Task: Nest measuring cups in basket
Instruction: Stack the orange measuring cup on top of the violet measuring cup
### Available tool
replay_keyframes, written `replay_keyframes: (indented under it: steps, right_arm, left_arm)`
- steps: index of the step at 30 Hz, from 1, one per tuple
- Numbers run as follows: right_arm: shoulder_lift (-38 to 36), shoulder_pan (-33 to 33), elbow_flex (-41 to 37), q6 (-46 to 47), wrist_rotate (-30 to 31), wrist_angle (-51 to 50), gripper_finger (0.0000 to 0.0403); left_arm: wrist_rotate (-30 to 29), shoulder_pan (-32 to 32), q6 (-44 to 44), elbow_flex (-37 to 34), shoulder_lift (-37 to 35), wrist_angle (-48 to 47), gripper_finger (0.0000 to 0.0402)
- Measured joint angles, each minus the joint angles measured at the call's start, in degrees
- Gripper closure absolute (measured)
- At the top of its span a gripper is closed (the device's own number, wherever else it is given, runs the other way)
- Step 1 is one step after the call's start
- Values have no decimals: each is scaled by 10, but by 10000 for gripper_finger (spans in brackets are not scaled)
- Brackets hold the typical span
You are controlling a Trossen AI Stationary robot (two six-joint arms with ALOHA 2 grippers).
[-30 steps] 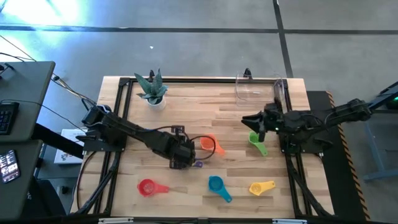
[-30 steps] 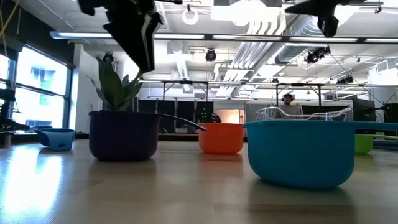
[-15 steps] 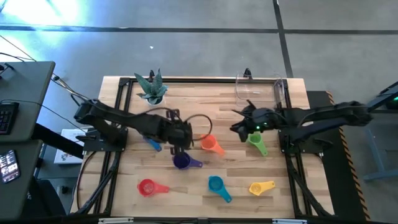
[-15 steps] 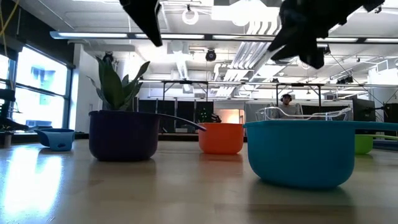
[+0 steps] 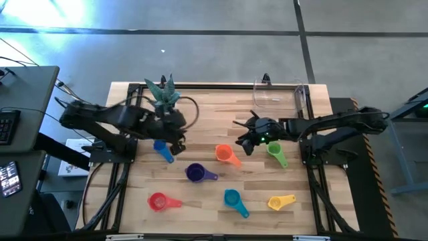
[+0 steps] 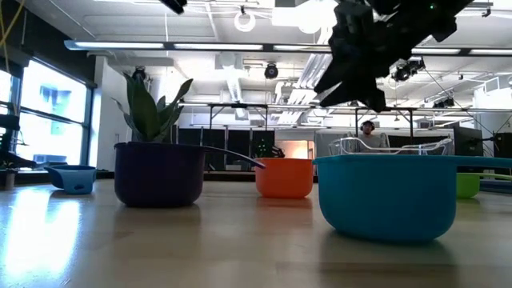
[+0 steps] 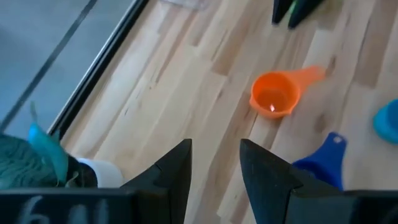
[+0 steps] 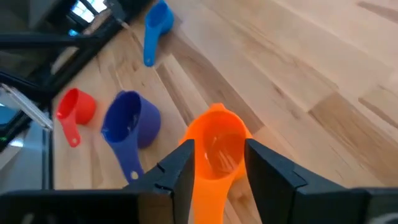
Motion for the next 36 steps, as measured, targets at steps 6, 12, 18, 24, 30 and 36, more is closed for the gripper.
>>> replay_keyframes:
  steps: [6, 12, 18, 24, 30, 36]
  right_arm:
    - [57, 0, 17, -13, -2, 20, 258]
    - [111, 0, 48, -17, -2, 20, 258]
    - [150, 0, 62, -20, -2, 18, 258]
    - [163, 0, 62, -14, 17, 3, 258]
    - [169, 0, 63, -15, 37, 0, 258]
    - [169, 0, 62, -15, 37, -16, 258]
  left_arm:
    - [-15, -8, -20, 0, -44, -5, 275]
    - [-42, -10, -20, 0, -57, -8, 275]
    - [-42, -10, -20, -1, -55, -11, 275]
    - [-43, -10, -19, -7, -55, -13, 275]
    - [-60, -10, -19, -7, -54, -13, 275]
    - [-86, -9, -18, -7, -54, -14, 275]
